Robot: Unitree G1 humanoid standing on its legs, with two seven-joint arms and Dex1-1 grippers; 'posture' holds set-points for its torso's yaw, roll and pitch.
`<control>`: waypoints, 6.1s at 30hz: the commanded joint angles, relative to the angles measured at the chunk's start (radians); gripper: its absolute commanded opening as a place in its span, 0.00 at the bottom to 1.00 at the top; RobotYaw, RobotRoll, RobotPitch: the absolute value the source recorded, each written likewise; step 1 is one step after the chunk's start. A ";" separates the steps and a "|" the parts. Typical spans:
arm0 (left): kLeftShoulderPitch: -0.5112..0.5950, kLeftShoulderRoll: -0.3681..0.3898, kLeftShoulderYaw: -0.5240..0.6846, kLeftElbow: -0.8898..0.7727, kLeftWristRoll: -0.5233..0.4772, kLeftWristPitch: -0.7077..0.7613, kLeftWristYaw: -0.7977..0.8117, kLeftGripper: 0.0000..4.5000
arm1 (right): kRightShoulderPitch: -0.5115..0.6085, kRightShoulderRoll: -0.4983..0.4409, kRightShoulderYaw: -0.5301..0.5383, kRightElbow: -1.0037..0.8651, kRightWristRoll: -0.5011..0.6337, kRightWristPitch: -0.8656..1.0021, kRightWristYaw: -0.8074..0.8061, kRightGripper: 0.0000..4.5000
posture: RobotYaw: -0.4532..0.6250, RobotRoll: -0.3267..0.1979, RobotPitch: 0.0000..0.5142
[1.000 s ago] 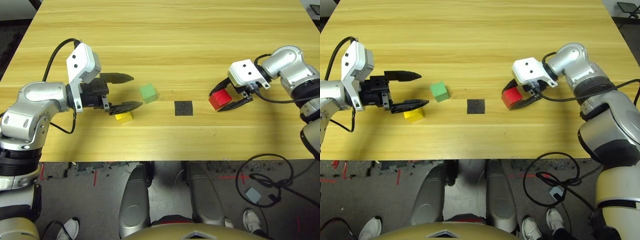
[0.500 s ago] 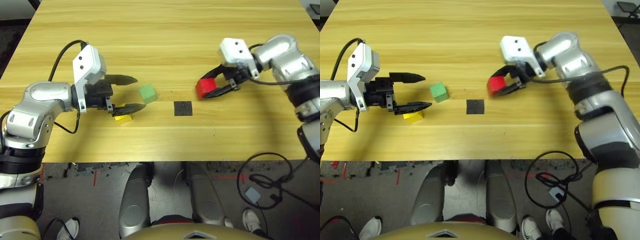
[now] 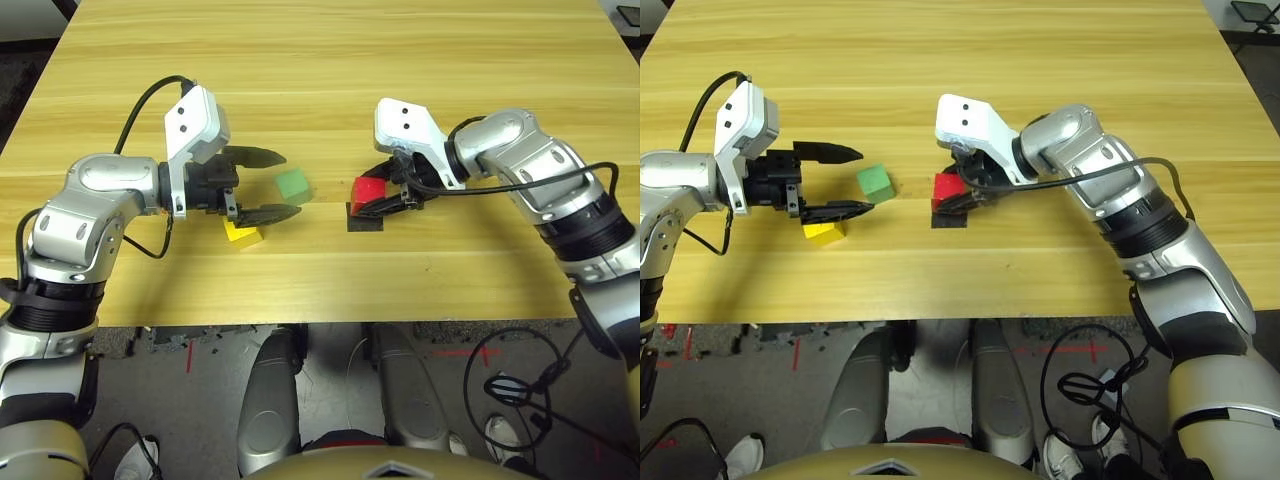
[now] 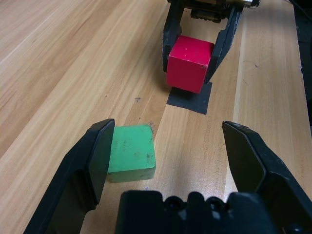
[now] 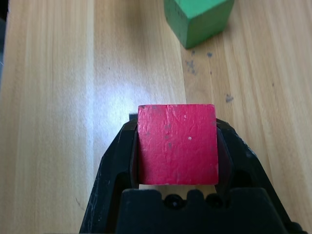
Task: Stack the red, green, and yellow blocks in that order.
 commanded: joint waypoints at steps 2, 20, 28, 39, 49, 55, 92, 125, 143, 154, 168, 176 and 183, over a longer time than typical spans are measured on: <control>-0.002 0.001 -0.006 -0.017 0.001 0.020 0.001 1.00 | 0.033 -0.009 -0.012 -0.053 -0.017 -0.018 0.026 0.46 | 0.70 0.50 0.61; 0.006 0.004 0.007 -0.027 -0.006 0.036 0.024 1.00 | 0.071 0.021 -0.016 -0.010 -0.071 -0.107 0.046 0.46 | 0.71 0.52 0.65; 0.009 -0.001 0.007 -0.018 -0.004 0.033 0.032 1.00 | 0.085 0.033 -0.023 -0.010 -0.074 -0.116 0.054 0.46 | 0.71 0.52 0.66; 0.006 -0.006 0.006 -0.011 0.001 0.045 0.049 1.00 | 0.079 0.051 -0.050 -0.005 -0.053 -0.123 0.084 0.99 | 0.71 0.52 0.65; -0.006 0.018 -0.031 -0.049 0.050 0.166 0.127 1.00 | -0.119 -0.043 -0.225 0.266 0.026 -0.322 0.305 0.99 | 0.69 0.53 0.63; -0.040 0.008 -0.089 -0.030 0.097 0.176 0.126 1.00 | -0.122 -0.081 -0.281 0.306 0.031 -0.350 0.345 0.99 | 0.64 0.54 0.61; -0.463 -0.193 -0.248 -0.117 0.049 0.540 0.100 0.46 | 0.155 -0.143 -0.338 0.101 0.048 -0.272 0.230 1.00 | 0.56 0.75 0.68; -0.419 -0.228 -0.376 -0.180 0.078 0.534 0.175 0.46 | 0.152 -0.159 -0.346 0.077 0.055 -0.239 0.207 1.00 | 0.52 0.73 0.70; -0.404 -0.206 -0.424 -0.156 0.122 0.468 0.163 0.46 | 0.153 -0.158 -0.358 0.051 0.071 -0.208 0.193 1.00 | 0.51 0.73 0.71; -0.405 -0.213 -0.398 -0.165 0.101 0.472 0.139 0.82 | 0.150 -0.156 -0.361 0.060 0.100 -0.227 0.226 1.00 | 0.53 0.73 0.71; -0.283 0.169 -0.164 -0.235 0.004 0.549 0.039 0.99 | 0.080 -0.160 -0.403 0.103 0.288 -0.198 0.378 1.00 | 0.59 0.75 0.66; -0.060 0.396 -0.030 -0.354 -0.030 0.596 0.051 0.99 | 0.066 -0.163 -0.379 0.159 0.275 -0.244 0.378 1.00 | 0.63 0.77 0.65; 0.036 0.385 0.050 -0.463 -0.098 0.681 0.119 0.99 | 0.047 -0.156 -0.360 0.207 0.264 -0.281 0.378 1.00 | 0.64 0.76 0.65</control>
